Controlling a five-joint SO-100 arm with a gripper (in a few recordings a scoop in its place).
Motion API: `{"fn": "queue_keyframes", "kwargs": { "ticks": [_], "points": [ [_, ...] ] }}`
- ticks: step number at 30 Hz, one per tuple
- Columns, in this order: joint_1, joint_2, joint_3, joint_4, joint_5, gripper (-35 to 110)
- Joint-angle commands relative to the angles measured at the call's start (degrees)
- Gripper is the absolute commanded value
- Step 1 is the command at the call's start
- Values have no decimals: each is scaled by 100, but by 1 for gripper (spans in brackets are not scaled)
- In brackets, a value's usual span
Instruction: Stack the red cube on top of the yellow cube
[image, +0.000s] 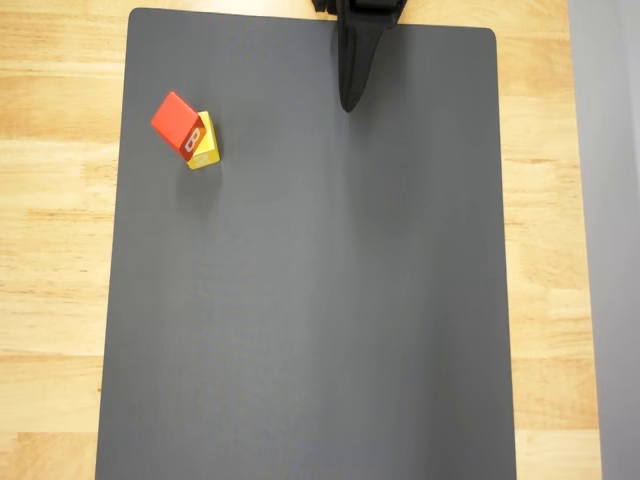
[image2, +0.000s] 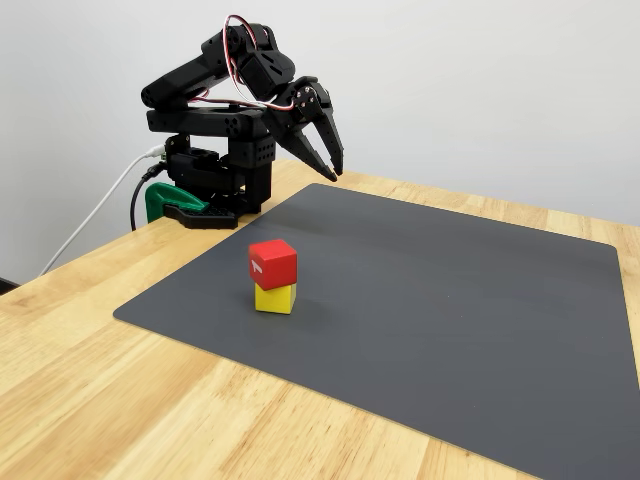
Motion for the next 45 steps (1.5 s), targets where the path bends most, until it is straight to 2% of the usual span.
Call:
{"fn": "queue_keyframes", "kwargs": {
  "ticks": [1, 24, 35, 45],
  "points": [
    [70, 18, 62, 44, -62, 0],
    [44, 18, 62, 44, -79, 0],
    [483, 18, 70, 9, 483, 0],
    [501, 18, 88, -53, 554, 0]
  ]
}}
